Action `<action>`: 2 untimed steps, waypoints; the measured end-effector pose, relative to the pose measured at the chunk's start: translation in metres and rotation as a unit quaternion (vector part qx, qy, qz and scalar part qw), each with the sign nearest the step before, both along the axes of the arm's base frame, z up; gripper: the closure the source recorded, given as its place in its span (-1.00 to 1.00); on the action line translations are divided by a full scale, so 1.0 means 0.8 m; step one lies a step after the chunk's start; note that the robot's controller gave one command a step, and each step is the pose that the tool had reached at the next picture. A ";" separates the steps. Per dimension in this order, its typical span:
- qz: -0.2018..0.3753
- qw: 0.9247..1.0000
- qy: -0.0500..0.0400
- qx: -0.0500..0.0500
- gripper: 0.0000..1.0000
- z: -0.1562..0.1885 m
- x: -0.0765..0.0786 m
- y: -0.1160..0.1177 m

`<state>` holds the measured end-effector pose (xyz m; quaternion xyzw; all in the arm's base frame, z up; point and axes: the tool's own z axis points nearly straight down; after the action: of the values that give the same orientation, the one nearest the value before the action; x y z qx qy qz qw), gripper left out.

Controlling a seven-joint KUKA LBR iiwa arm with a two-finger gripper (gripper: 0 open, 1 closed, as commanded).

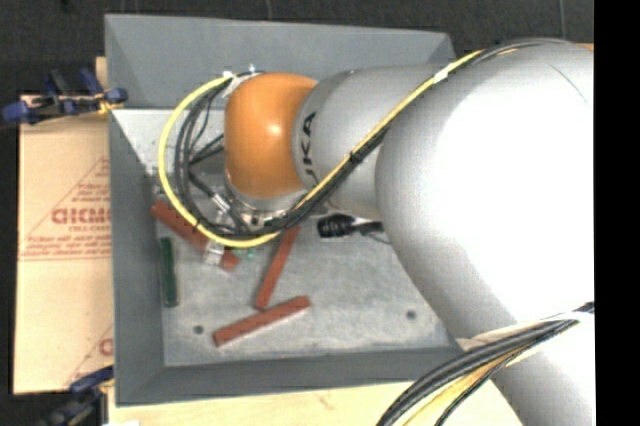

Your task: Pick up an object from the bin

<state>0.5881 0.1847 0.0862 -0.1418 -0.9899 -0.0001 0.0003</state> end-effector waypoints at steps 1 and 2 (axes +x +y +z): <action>0.000 1.000 0.004 -0.001 1.00 0.023 -0.002 -0.001; 0.000 1.000 -0.001 0.000 1.00 0.051 0.001 0.000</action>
Offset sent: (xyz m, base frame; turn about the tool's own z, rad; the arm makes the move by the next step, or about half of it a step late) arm -0.0002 -0.0001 0.0582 0.0000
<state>0.5886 0.1843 0.1273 -0.1417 -0.9899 -0.0004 -0.0004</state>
